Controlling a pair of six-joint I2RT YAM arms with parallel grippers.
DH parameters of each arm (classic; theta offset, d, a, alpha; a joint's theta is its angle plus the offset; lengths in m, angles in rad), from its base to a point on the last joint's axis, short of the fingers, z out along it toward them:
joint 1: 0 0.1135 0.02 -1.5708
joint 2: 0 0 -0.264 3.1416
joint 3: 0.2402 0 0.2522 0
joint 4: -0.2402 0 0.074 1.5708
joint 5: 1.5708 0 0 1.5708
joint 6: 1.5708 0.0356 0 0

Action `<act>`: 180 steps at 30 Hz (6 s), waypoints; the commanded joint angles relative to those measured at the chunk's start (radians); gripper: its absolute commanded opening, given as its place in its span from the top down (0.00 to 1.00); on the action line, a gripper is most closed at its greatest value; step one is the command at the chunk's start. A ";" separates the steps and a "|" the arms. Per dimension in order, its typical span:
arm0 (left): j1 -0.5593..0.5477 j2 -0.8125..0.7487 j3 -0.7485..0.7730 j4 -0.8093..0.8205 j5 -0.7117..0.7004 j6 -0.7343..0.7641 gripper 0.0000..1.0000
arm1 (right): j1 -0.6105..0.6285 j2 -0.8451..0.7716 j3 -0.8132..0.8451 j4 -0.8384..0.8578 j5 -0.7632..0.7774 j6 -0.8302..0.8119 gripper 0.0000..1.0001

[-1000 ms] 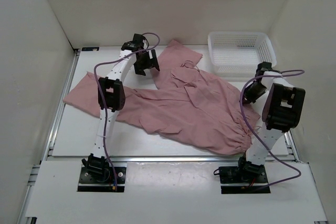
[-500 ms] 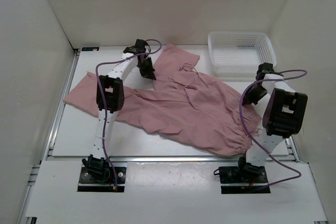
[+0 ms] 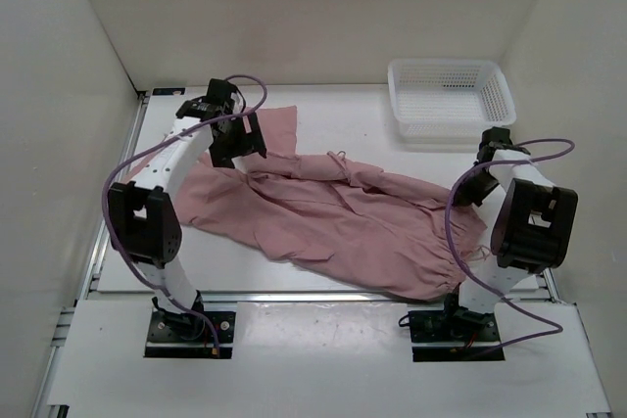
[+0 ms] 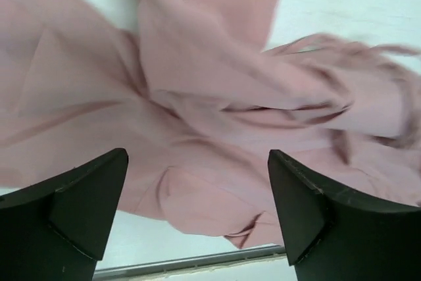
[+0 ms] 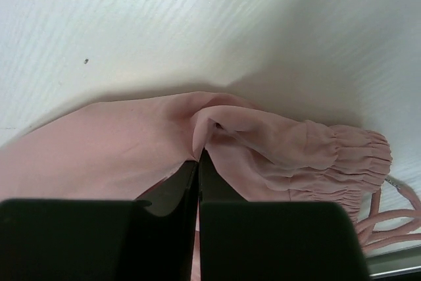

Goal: Fold and stack the trousers
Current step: Flatten the trousers out

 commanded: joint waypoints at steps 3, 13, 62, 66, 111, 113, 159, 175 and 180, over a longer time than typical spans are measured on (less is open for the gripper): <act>0.084 0.094 0.085 0.004 -0.060 0.020 0.02 | -0.007 -0.072 0.011 -0.010 0.051 -0.044 1.00; 0.206 0.589 0.751 -0.134 0.035 -0.008 0.14 | -0.007 -0.100 0.000 -0.030 0.051 -0.053 1.00; 0.436 0.019 0.538 -0.175 -0.065 0.147 0.90 | 0.081 -0.363 0.054 -0.104 -0.138 -0.103 0.66; 0.425 0.094 0.638 -0.184 -0.053 0.138 0.90 | 0.121 -0.216 0.064 -0.062 -0.200 0.017 0.41; 0.492 -0.050 0.584 -0.244 -0.091 0.147 0.90 | 0.062 -0.677 0.078 -0.291 0.111 0.203 1.00; 0.492 -0.020 0.593 -0.244 -0.091 0.147 0.90 | 0.062 -0.677 0.089 -0.300 0.124 0.192 1.00; 0.425 0.689 0.756 -0.183 -0.045 0.084 0.01 | 0.043 -0.001 0.096 0.021 -0.146 -0.049 0.64; 0.425 0.912 1.011 -0.166 0.049 0.104 0.04 | 0.025 0.282 0.319 -0.087 0.090 0.082 0.29; 0.425 0.903 1.055 -0.132 0.070 0.094 0.02 | 0.016 0.221 0.319 -0.087 0.131 0.103 0.26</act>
